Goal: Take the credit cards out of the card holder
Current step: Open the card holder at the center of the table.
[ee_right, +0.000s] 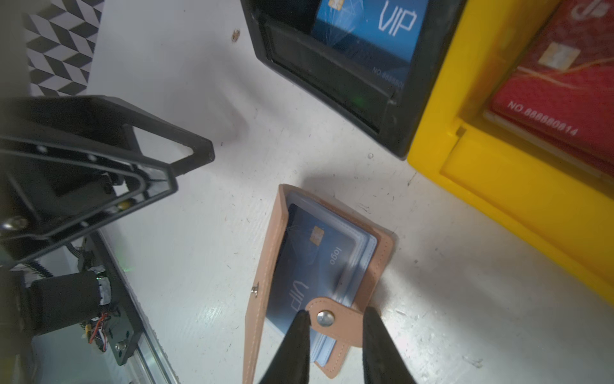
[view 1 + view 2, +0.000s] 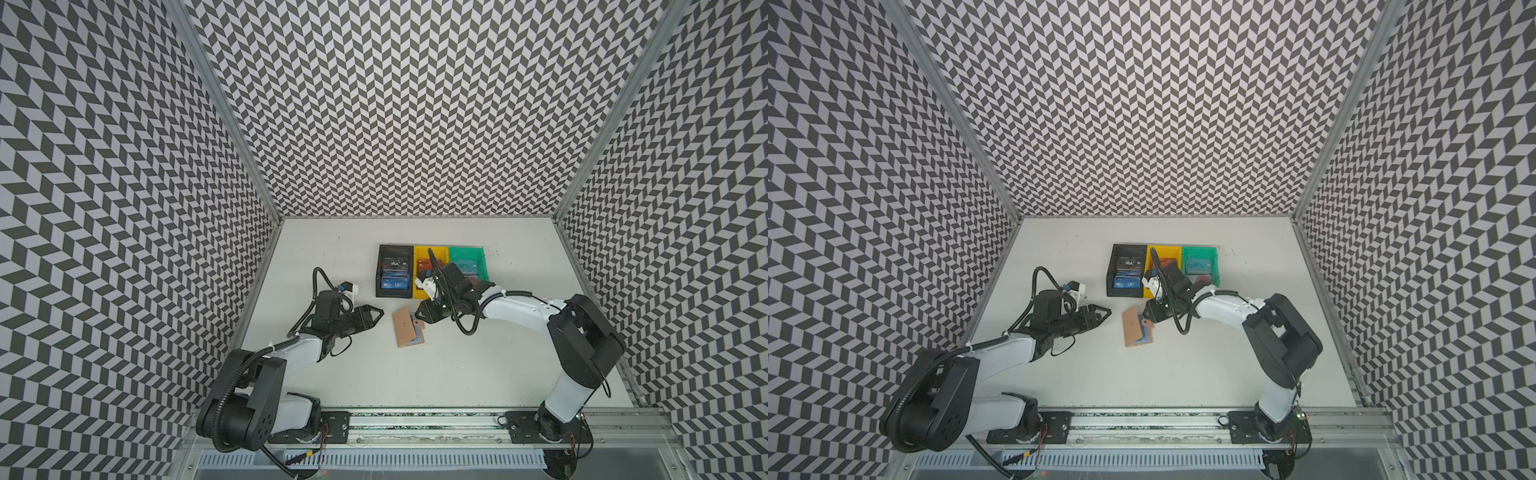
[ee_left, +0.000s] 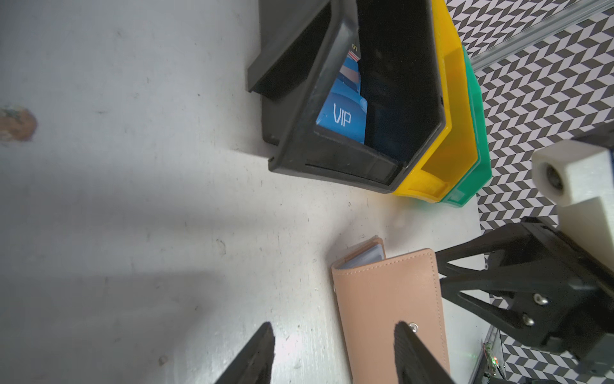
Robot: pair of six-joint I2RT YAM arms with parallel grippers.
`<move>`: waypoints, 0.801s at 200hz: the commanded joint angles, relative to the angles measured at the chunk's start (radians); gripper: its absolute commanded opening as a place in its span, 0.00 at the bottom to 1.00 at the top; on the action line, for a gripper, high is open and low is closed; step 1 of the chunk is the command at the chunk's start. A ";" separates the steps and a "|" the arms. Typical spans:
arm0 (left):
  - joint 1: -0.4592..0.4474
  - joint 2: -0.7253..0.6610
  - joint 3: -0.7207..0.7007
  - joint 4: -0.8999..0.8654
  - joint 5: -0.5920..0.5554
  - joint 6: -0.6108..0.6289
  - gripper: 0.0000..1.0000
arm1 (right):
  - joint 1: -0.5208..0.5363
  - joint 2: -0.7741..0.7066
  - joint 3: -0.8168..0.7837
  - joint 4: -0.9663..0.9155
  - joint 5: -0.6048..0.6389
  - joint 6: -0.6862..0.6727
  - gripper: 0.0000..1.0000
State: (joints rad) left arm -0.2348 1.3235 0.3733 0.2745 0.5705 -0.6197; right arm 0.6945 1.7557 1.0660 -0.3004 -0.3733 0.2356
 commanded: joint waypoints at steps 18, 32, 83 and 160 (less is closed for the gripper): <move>0.005 -0.016 -0.002 -0.017 -0.001 0.003 0.55 | 0.040 0.031 0.008 0.041 -0.025 0.019 0.26; 0.005 -0.024 -0.002 -0.020 -0.001 -0.002 0.55 | 0.057 0.036 0.024 0.037 -0.032 0.018 0.26; 0.025 -0.105 0.001 -0.081 -0.017 -0.029 0.54 | 0.106 0.042 0.078 0.036 -0.093 0.008 0.26; 0.125 -0.299 0.035 -0.265 -0.002 -0.007 0.51 | 0.146 0.110 0.150 0.066 -0.199 0.020 0.25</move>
State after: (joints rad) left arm -0.1352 1.0698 0.3752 0.0864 0.5621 -0.6331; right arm 0.8227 1.8183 1.1954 -0.2832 -0.5095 0.2474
